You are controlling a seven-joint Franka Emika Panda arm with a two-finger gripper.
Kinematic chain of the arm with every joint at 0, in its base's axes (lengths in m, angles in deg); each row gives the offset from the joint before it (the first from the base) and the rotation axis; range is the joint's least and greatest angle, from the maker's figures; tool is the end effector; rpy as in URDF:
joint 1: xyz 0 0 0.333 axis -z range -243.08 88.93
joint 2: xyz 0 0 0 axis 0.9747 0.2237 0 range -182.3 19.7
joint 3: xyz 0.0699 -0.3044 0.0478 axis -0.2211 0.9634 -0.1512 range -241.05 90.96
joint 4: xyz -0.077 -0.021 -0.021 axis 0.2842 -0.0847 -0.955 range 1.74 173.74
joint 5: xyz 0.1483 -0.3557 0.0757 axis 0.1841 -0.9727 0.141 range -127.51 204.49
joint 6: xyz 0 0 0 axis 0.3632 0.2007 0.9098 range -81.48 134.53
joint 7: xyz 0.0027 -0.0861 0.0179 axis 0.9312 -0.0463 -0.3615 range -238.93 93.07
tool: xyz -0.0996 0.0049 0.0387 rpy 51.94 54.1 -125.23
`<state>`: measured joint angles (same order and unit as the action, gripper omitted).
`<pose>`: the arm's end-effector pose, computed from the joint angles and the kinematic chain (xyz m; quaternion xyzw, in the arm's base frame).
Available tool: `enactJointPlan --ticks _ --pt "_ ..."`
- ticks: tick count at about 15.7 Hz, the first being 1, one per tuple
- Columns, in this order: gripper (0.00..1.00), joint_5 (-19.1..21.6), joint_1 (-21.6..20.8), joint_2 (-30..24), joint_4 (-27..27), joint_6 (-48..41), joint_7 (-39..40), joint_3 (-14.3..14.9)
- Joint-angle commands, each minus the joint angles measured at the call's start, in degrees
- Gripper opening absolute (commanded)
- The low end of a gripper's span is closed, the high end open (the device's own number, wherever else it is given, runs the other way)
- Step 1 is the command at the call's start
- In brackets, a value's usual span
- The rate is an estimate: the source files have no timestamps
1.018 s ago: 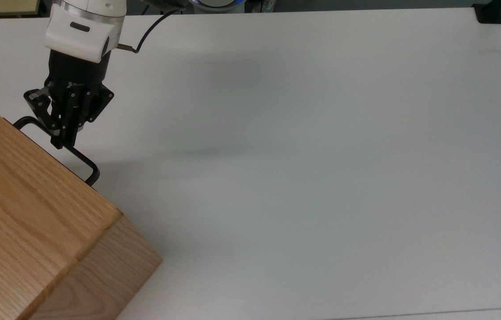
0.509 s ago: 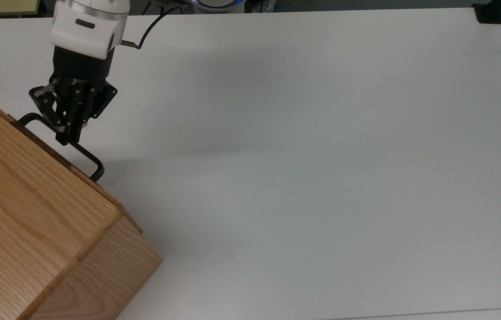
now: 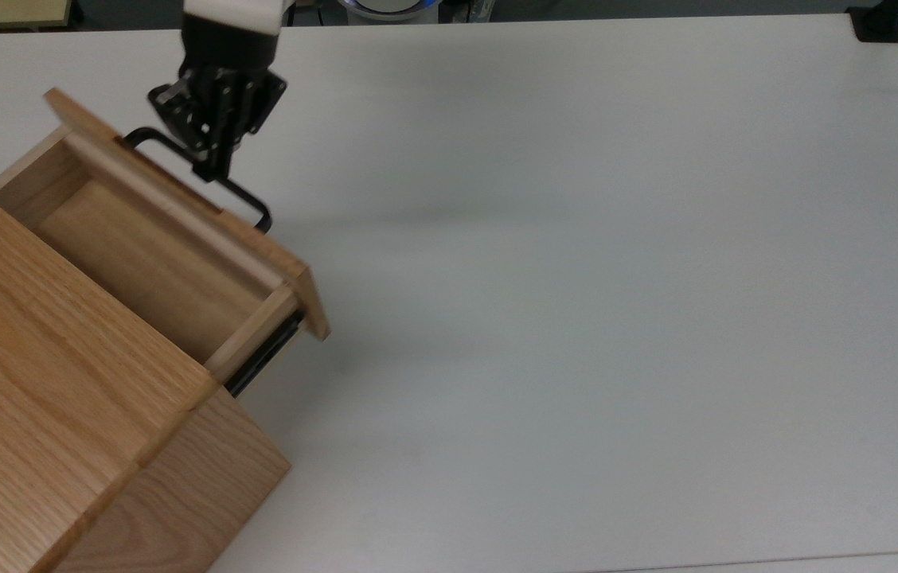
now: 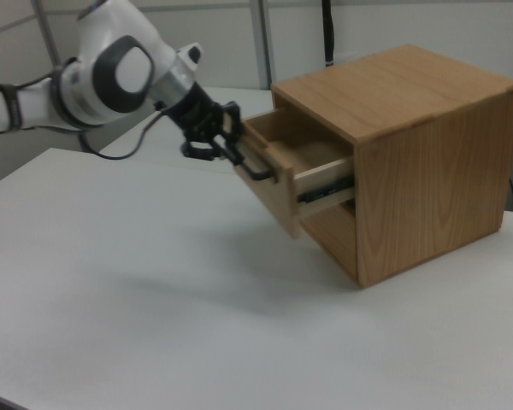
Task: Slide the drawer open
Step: 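Pull the handle straight out, sliding the upper drawer open, then open the gripper and lift it away from the handle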
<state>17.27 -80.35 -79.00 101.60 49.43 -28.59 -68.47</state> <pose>0.6095 -0.0434 0.5572 0.8699 0.4186 0.1183 0.2323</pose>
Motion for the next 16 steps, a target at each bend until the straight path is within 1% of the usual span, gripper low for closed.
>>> enactJointPlan --ticks 1,5,8,9,10,11,12,14,16 --pt "0.1 2.6 -3.9 -6.9 5.3 -5.3 0.5 -0.1" --pt "0.1 3.5 -4.4 -8.1 5.3 -10.5 0.3 -2.3" --pt "0.11 4.6 -4.4 -9.1 5.3 -13.6 0.3 -3.1" --pt "0.29 5.6 -4.4 -9.1 4.8 -15.2 -0.4 -3.8" --pt "0.67 6.6 -4.3 -9.1 4.4 -16.3 -1.1 -4.1" --pt "0.96 8.4 -4.3 -9.1 4.0 -17.1 -3.2 -4.2" --pt "1.0 10.1 -4.4 -9.1 3.5 -18.2 -6.2 -4.3" --pt "1.0 12.9 -4.3 -9.1 1.2 -22.7 -14.5 -6.0" --pt "1.0 16.0 -3.9 -8.8 -1.3 -27.0 -28.7 -8.0"
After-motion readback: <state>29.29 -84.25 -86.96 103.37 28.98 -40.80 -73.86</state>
